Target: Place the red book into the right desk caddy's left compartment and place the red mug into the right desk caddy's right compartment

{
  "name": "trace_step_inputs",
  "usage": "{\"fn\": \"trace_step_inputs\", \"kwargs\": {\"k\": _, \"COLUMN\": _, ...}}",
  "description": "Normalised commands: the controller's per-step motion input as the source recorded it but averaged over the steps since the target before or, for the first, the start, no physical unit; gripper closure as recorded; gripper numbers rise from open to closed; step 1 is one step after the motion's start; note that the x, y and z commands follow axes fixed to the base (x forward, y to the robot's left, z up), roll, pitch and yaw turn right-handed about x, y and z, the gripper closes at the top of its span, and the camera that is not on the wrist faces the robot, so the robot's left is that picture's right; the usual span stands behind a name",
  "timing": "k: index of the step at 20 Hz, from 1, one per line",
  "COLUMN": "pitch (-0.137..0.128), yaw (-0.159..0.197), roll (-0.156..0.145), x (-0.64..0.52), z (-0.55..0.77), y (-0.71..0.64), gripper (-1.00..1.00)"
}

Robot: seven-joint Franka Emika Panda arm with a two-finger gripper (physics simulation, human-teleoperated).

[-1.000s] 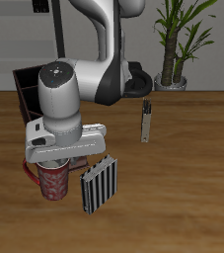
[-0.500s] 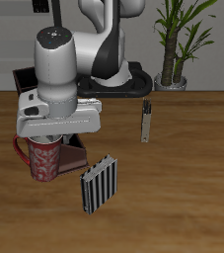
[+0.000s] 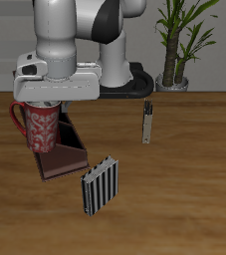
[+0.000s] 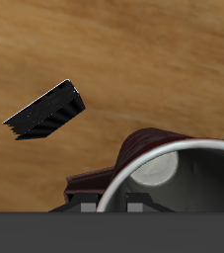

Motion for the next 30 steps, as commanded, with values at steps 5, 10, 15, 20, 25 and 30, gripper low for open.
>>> {"fn": "trace_step_inputs", "kwargs": {"k": 5, "pitch": -0.017, "yaw": -0.003, "roll": -0.024, "x": -0.32, "z": 0.22, "y": 0.05, "gripper": 1.00}}
{"fn": "trace_step_inputs", "kwargs": {"k": 10, "pitch": -0.047, "yaw": -0.019, "roll": 0.005, "x": -0.43, "z": 0.28, "y": 0.04, "gripper": 1.00}}
{"fn": "trace_step_inputs", "kwargs": {"k": 15, "pitch": 0.023, "yaw": -0.040, "roll": 0.125, "x": -0.47, "z": 0.15, "y": 0.00, "gripper": 1.00}}
{"fn": "trace_step_inputs", "kwargs": {"k": 20, "pitch": -0.013, "yaw": -0.006, "roll": 0.042, "x": -0.45, "z": 0.04, "y": -0.14, "gripper": 1.00}}
{"fn": "trace_step_inputs", "kwargs": {"k": 25, "pitch": 0.021, "yaw": -0.014, "roll": 0.038, "x": -0.59, "z": -0.09, "y": -0.28, "gripper": 1.00}}
{"fn": "trace_step_inputs", "kwargs": {"k": 30, "pitch": -0.005, "yaw": 0.001, "roll": -0.023, "x": -0.44, "z": -0.09, "y": -0.26, "gripper": 1.00}}
